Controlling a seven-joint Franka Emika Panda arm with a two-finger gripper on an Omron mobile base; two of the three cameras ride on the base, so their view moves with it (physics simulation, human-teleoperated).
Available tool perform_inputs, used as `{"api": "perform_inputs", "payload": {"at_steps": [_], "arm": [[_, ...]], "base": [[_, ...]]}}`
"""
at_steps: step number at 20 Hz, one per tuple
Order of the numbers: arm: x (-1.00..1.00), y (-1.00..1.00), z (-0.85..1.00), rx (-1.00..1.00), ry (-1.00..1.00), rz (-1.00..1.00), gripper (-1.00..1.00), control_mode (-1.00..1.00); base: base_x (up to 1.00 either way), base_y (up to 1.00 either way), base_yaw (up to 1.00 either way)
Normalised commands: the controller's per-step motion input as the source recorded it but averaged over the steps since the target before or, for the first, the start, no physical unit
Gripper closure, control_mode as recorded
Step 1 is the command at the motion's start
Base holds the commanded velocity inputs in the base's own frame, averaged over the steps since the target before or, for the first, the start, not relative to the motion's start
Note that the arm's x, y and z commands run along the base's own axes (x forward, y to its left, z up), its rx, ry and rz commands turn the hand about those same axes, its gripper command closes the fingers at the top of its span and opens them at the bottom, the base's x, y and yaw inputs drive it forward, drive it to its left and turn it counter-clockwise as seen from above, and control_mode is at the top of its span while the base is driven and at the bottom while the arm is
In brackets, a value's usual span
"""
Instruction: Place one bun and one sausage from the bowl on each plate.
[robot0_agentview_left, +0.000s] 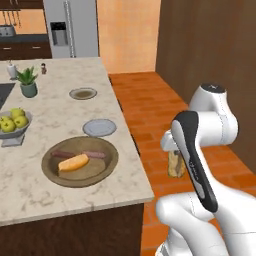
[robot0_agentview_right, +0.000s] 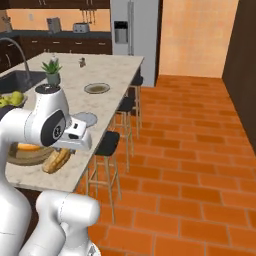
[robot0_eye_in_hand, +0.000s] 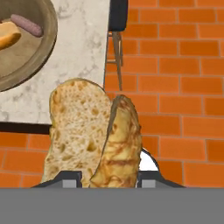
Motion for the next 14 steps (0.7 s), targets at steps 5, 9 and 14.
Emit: {"api": "perform_inputs", "payload": {"at_steps": [5,9,14], "arm": [[0.0,0.0,0.0,0.0,0.0,0.0,1.0,1.0],[0.0,0.0,0.0,0.0,0.0,0.0,1.0,1.0],[0.0,0.0,0.0,0.0,0.0,0.0,1.0,1.0]], "base": [[0.24,-1.0,0.12],[0.21,-1.0,0.49],[0.14,-0.67,0.74]]}}
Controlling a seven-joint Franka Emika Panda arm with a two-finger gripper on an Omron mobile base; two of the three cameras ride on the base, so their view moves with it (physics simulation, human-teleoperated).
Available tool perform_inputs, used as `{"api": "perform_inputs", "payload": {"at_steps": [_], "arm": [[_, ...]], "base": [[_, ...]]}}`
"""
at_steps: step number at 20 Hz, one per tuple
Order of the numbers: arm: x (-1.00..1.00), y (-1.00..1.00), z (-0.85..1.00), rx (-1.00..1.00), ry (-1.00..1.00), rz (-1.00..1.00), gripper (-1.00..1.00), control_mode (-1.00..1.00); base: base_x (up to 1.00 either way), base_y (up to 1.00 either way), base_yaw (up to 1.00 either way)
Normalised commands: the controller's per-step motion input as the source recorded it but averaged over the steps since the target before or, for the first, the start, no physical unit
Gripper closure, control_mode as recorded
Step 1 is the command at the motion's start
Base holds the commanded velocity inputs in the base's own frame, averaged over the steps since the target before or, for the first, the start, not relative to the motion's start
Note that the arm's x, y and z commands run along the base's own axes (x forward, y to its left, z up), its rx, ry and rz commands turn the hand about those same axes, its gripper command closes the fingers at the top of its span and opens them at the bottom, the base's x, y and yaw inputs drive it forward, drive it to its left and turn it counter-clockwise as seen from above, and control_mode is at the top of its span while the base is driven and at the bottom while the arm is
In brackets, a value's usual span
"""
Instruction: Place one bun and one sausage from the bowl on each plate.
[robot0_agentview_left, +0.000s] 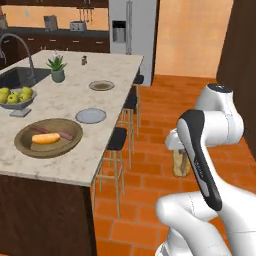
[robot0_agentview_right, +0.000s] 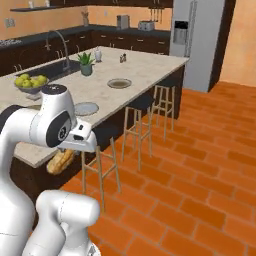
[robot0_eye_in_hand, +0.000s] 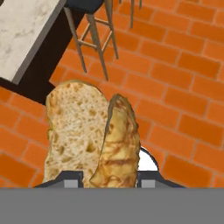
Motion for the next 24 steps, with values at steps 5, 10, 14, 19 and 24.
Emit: {"api": "perform_inputs", "payload": {"at_steps": [5,10,14,19,24], "arm": [[0.0,0.0,0.0,0.0,0.0,0.0,1.0,1.0],[0.0,0.0,0.0,0.0,0.0,0.0,1.0,1.0],[0.0,0.0,0.0,0.0,0.0,0.0,1.0,1.0],[0.0,0.0,0.0,0.0,0.0,0.0,1.0,1.0],[0.0,0.0,0.0,0.0,0.0,0.0,1.0,1.0]], "base": [[0.15,-0.66,0.76],[0.18,-0.77,0.7],[0.19,-0.85,0.67],[0.27,-1.0,0.55],[0.3,-1.0,0.5]]}}
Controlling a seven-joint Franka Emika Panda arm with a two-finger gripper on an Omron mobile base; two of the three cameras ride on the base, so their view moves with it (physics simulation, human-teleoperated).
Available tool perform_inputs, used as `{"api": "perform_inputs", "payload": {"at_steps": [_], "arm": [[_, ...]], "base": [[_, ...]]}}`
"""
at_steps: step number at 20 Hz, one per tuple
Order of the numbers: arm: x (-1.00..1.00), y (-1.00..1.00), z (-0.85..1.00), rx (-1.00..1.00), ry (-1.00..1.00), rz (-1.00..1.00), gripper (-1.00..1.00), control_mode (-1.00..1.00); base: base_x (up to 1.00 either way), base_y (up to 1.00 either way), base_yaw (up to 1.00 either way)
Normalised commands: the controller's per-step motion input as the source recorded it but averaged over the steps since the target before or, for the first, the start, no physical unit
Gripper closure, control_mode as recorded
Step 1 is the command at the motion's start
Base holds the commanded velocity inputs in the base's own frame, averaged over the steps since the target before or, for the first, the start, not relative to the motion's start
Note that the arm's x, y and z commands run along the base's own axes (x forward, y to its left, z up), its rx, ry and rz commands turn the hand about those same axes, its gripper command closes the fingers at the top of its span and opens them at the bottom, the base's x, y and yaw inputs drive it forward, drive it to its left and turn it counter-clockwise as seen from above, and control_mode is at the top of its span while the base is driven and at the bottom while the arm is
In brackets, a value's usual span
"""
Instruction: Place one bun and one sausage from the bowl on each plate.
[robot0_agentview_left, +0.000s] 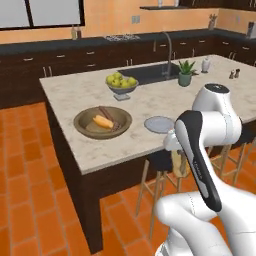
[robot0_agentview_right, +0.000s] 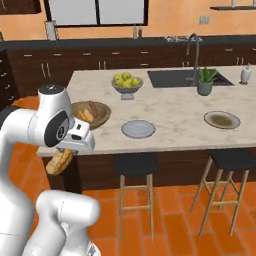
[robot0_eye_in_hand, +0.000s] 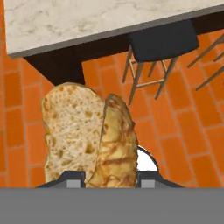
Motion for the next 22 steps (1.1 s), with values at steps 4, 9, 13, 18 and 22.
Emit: {"api": "perform_inputs", "payload": {"at_steps": [4,9,13,18,22], "arm": [[0.0,0.0,0.0,0.0,0.0,0.0,1.0,1.0],[0.0,0.0,0.0,0.0,0.0,0.0,1.0,1.0],[0.0,0.0,0.0,0.0,0.0,0.0,1.0,1.0],[0.0,0.0,0.0,0.0,0.0,0.0,1.0,1.0],[0.0,0.0,0.0,0.0,0.0,0.0,1.0,1.0]], "base": [[0.38,-1.0,0.43],[0.44,-0.9,0.42],[0.45,0.09,0.12],[0.38,0.62,0.0],[0.59,0.18,0.06]]}}
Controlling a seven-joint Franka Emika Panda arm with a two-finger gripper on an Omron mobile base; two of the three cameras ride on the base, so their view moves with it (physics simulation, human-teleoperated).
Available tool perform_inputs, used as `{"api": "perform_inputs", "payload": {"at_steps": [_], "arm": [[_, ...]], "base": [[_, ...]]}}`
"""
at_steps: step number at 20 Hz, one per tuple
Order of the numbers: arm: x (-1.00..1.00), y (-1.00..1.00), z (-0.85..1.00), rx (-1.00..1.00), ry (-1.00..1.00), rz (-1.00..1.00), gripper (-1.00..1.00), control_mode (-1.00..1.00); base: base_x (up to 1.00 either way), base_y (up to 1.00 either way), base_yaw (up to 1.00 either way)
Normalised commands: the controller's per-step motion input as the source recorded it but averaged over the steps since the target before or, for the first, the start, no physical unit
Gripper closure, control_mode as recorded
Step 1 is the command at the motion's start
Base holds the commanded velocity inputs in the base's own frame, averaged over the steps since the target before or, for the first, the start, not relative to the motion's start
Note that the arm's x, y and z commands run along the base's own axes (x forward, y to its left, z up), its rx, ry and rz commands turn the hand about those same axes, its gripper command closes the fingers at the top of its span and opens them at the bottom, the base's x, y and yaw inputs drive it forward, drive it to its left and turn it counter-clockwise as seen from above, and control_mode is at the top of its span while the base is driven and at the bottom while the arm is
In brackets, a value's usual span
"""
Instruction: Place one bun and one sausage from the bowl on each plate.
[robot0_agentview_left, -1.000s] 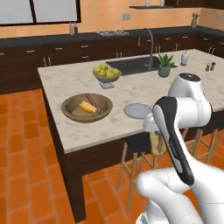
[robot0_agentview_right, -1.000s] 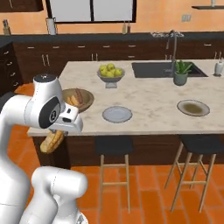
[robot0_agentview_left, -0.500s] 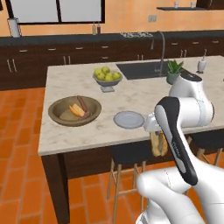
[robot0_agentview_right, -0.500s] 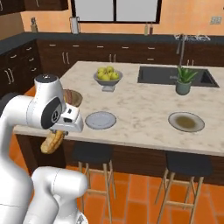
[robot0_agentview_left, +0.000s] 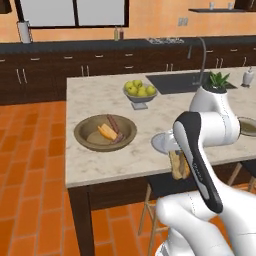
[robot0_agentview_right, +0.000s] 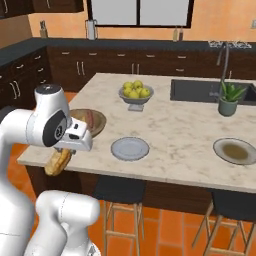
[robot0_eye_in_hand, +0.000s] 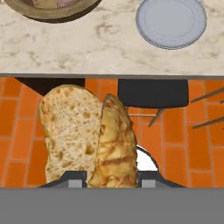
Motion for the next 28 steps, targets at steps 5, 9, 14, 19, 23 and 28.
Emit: {"api": "perform_inputs", "payload": {"at_steps": [5,9,14,19,23,28], "arm": [[0.0,0.0,0.0,0.0,0.0,0.0,1.0,1.0],[0.13,-0.08,0.0,0.0,0.0,0.0,1.0,-1.0],[0.69,-0.95,-0.1,0.09,0.0,0.0,1.0,-1.0],[0.9,-0.95,-0.3,0.02,0.05,0.0,1.0,-1.0],[0.73,-0.43,-0.78,-0.07,0.02,0.0,1.0,-1.0],[0.74,0.24,-0.76,-0.14,0.02,0.01,1.0,-1.0]], "base": [[0.63,-0.22,0.17],[0.36,-0.05,0.03],[0.0,0.0,0.0],[0.0,0.0,0.0],[0.0,0.0,0.0],[0.0,0.0,0.0]]}}
